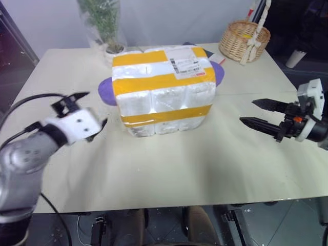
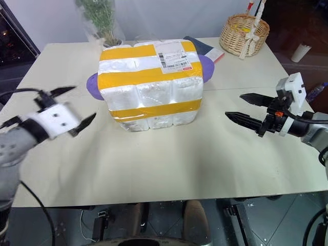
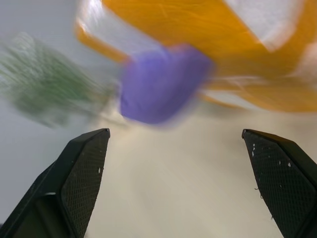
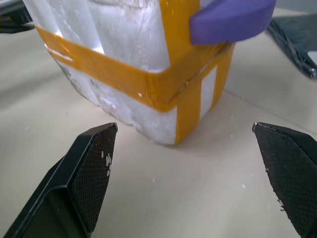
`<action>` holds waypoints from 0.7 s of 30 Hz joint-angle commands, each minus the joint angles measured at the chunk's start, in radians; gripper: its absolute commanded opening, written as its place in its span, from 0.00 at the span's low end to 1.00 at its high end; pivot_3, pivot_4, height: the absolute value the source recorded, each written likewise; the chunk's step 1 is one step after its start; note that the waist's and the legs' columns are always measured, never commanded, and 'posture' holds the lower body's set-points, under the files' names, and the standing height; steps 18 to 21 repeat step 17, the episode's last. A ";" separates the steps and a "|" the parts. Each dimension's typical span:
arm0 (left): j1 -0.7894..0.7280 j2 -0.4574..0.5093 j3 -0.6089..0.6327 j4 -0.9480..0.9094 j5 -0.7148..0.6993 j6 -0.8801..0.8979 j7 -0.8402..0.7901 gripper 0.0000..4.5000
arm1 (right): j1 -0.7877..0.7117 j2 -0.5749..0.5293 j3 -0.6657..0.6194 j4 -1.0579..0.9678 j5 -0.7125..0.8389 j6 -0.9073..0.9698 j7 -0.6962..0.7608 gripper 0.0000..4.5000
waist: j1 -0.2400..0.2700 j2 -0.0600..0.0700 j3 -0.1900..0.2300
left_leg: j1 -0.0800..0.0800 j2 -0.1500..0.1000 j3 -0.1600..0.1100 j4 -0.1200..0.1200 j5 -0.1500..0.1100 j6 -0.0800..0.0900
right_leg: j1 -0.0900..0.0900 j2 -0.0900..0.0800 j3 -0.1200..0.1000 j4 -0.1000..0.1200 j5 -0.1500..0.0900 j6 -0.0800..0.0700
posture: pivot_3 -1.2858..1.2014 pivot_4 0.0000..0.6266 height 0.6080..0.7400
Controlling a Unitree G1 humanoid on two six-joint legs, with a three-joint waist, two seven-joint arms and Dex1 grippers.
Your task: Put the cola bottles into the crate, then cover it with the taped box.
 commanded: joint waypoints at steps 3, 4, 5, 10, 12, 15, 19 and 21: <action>-0.074 0.147 0.321 0.129 -0.710 0.566 -0.302 0.99 | 0.002 -0.069 -0.048 0.017 -0.008 -0.031 0.087 1.00 | 0.010 0.000 0.000 | 0.000 0.001 0.000 0.001 0.000 0.000 | 0.001 0.000 -0.001 0.000 -0.001 -0.002 | 0.52 0.24 0.98; -0.120 0.178 0.335 0.177 -0.782 0.612 -0.326 0.99 | -0.004 -0.080 -0.044 0.023 -0.007 -0.034 0.107 1.00 | 0.011 0.000 0.000 | 0.000 0.002 -0.001 0.003 0.000 0.000 | 0.003 0.000 -0.003 0.001 -0.002 -0.003 | 0.52 0.24 0.98; -0.163 0.217 0.327 0.229 -0.827 0.663 -0.336 0.99 | -0.015 -0.092 -0.040 0.031 -0.001 -0.031 0.126 1.00 | 0.009 0.000 0.000 | 0.000 0.002 -0.001 0.004 0.000 0.000 | 0.004 0.000 -0.004 0.000 -0.002 -0.003 | 0.52 0.24 0.98; -0.316 0.330 0.200 0.352 -0.893 0.683 -0.398 0.99 | -0.122 -0.129 0.020 0.080 0.011 -0.023 0.200 1.00 | -0.007 0.001 0.000 | 0.004 0.003 0.001 0.003 0.000 0.000 | 0.008 0.000 -0.003 -0.001 -0.002 -0.002 | 0.52 0.24 0.98; -0.356 0.337 0.133 0.376 -0.871 0.646 -0.403 0.99 | -0.163 -0.137 0.059 0.106 -0.009 -0.034 0.224 1.00 | -0.010 0.001 0.001 | 0.006 0.003 0.001 0.000 0.000 0.000 | 0.008 0.001 -0.003 -0.001 -0.002 -0.002 | 0.52 0.24 0.98; -0.396 0.347 0.065 0.410 -0.840 0.598 -0.413 0.99 | -0.204 -0.143 0.106 0.130 -0.029 -0.043 0.253 1.00 | -0.010 0.001 0.001 | 0.006 0.004 0.001 -0.002 0.000 0.000 | 0.007 0.001 -0.003 -0.001 -0.002 -0.003 | 0.52 0.24 0.98; -0.427 0.347 0.042 0.431 -0.835 0.579 -0.410 0.99 | -0.222 -0.140 0.125 0.138 -0.036 -0.047 0.266 1.00 | -0.010 0.001 0.001 | 0.006 0.004 0.002 -0.002 0.000 0.000 | 0.007 0.001 -0.003 -0.001 -0.002 -0.003 | 0.52 0.24 0.98; -0.427 0.347 0.042 0.431 -0.835 0.579 -0.410 0.99 | -0.222 -0.140 0.125 0.138 -0.036 -0.047 0.266 1.00 | -0.010 0.001 0.001 | 0.006 0.004 0.002 -0.002 0.000 0.000 | 0.007 0.001 -0.003 -0.001 -0.002 -0.003 | 0.52 0.24 0.98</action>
